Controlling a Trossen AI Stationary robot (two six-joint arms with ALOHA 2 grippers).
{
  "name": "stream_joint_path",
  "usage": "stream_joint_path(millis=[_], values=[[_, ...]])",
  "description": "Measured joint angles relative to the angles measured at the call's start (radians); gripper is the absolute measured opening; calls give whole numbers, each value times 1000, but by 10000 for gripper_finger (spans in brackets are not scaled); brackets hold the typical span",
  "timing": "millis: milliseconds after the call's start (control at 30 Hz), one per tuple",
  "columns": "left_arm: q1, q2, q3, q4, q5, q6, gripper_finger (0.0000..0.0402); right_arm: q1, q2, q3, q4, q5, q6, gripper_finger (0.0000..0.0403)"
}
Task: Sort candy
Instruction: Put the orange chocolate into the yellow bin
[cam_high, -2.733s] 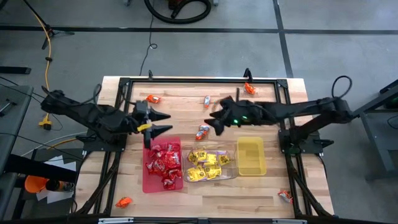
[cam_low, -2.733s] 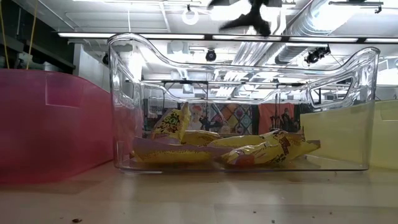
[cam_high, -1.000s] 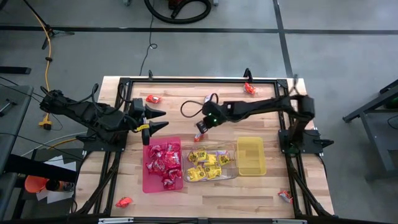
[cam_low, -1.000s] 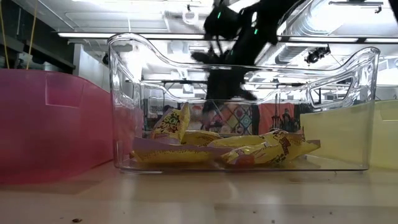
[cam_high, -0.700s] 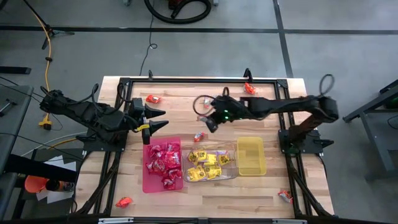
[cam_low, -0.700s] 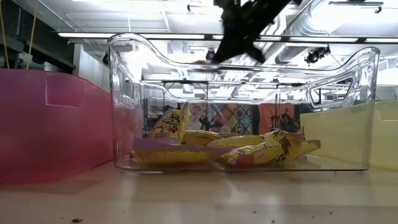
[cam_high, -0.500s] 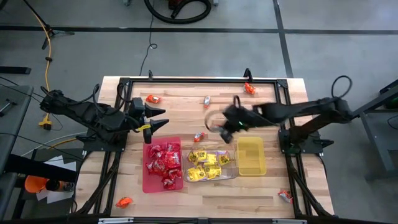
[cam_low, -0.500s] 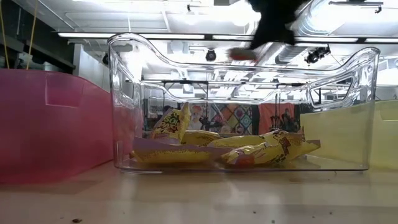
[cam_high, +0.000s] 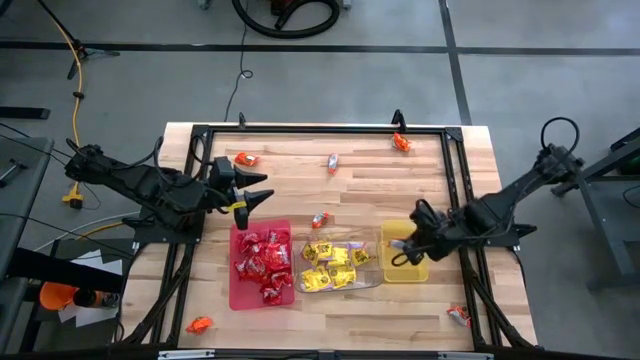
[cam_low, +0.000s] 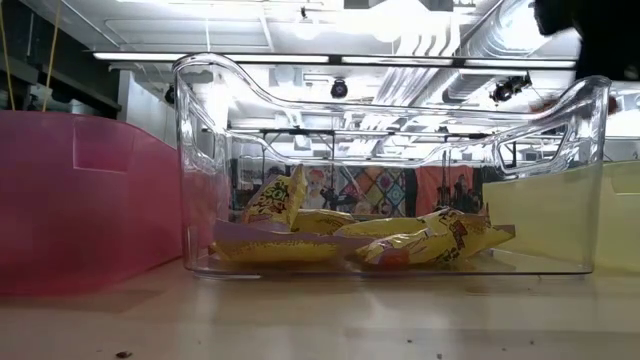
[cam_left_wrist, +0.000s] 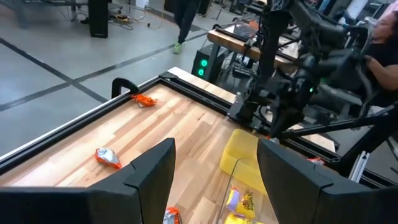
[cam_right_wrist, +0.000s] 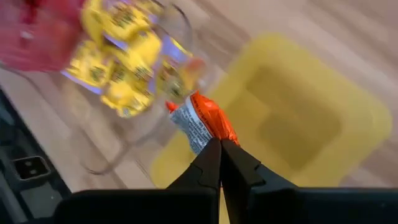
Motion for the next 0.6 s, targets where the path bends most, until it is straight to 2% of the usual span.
stream_joint_path(millis=[167,367,467,600], values=[[0,0,0,3,-21,-8,215,7,-3,-45,0,-83,39,0],[0,0,0,3,-26,-9,215,-6,-3,-49,-8,-96,53,7],[0,0,0,3,-26,-22,215,-14,-3,-49,-7,-113,50,36],[0,0,0,3,-25,-27,215,-20,-4,-49,-6,-132,29,96]])
